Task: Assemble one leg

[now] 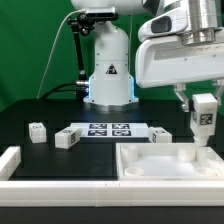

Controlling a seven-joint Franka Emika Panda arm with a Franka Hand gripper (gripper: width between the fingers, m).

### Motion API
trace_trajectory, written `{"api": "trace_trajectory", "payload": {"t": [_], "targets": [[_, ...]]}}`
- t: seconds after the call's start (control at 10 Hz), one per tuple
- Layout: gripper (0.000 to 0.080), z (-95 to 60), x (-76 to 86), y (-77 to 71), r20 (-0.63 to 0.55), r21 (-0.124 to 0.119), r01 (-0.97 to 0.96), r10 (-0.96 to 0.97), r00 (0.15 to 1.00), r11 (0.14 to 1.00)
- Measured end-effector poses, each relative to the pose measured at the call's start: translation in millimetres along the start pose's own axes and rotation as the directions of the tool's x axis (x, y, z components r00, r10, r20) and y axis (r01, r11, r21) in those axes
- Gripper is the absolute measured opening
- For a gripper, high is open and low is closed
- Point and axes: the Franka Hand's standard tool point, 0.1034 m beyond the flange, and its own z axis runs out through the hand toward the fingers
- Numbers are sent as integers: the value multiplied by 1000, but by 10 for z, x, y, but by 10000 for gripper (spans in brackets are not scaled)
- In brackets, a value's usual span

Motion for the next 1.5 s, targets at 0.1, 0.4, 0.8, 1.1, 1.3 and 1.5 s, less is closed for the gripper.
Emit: {"api": "trace_trajectory", "payload": {"t": [0.1, 0.4, 0.8, 1.1, 1.3, 1.5], "targets": [[290, 73, 125, -8, -9, 5, 3, -3, 1000, 1000], [290, 124, 267, 34, -46, 5, 17, -16, 999, 1000], [290, 205, 179, 45, -58, 0, 45, -45, 997, 999], [290, 281, 145, 99, -52, -4, 52, -52, 997, 999], [290, 308, 132, 130, -48, -7, 54, -54, 997, 999], [290, 364, 135, 107, -71, -7, 57, -57, 996, 998]]}}
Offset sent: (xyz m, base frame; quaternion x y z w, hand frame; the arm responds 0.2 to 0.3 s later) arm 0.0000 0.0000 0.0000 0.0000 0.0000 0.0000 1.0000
